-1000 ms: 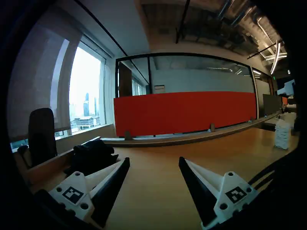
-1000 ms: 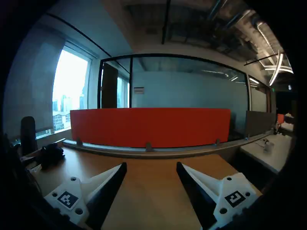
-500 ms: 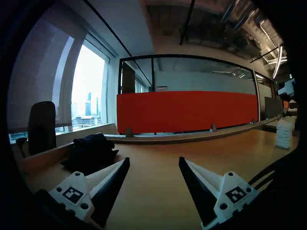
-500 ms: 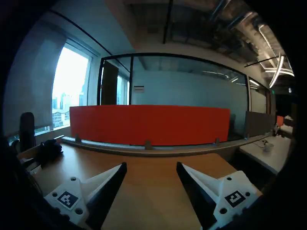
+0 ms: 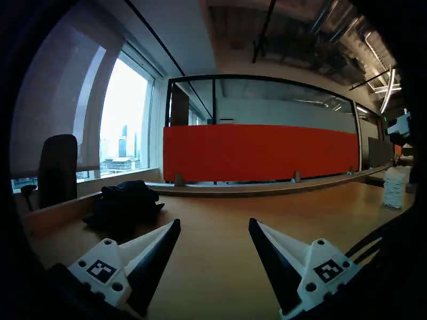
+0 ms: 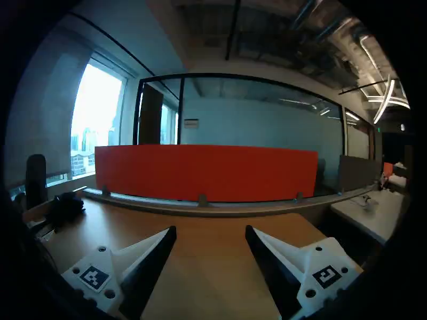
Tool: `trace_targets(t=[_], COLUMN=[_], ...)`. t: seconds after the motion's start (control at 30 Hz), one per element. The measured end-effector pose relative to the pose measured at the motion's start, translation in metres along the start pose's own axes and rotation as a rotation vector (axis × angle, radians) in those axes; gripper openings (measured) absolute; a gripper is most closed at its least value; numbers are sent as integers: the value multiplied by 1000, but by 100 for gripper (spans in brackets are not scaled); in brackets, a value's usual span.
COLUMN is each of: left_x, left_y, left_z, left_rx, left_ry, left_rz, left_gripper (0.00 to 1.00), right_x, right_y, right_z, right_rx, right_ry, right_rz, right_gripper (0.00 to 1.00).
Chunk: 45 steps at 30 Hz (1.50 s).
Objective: Fold towel
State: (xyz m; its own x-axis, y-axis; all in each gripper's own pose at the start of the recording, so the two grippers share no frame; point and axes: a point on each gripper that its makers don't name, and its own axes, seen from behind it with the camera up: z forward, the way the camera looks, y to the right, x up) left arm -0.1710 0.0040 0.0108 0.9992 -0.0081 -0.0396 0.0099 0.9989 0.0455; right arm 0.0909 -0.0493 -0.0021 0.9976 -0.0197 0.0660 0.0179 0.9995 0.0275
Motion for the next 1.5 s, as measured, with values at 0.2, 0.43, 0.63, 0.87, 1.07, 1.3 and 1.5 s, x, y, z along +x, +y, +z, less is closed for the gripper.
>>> trace_targets(t=[0.2,0.43,0.63,0.87,1.07,1.3,1.5], left_x=[0,0,0,-1,-3,-5,-5], left_y=[0,0,0,0,0,0,1], left_z=[0,-1,-1,-1,-1,0,0], left_rx=[1,3,3,3,3,4,3], left_ry=[0,0,0,-1,-1,0,0], left_rz=[0,1,1,1,1,2,1], left_gripper=[95,95,95,95,95,95,95], right_x=[1,1,1,1,0,-2,-13], right_y=[-1,2,4,8,21,37,41], right_z=[0,-1,-2,-1,0,1,2], right_rx=[2,-1,1,0,-21,-43,-46], right_ry=[2,1,1,10,31,73,117], right_rz=[0,2,4,-2,-12,-11,-25], right_gripper=[100,100,100,100,100,100,100])
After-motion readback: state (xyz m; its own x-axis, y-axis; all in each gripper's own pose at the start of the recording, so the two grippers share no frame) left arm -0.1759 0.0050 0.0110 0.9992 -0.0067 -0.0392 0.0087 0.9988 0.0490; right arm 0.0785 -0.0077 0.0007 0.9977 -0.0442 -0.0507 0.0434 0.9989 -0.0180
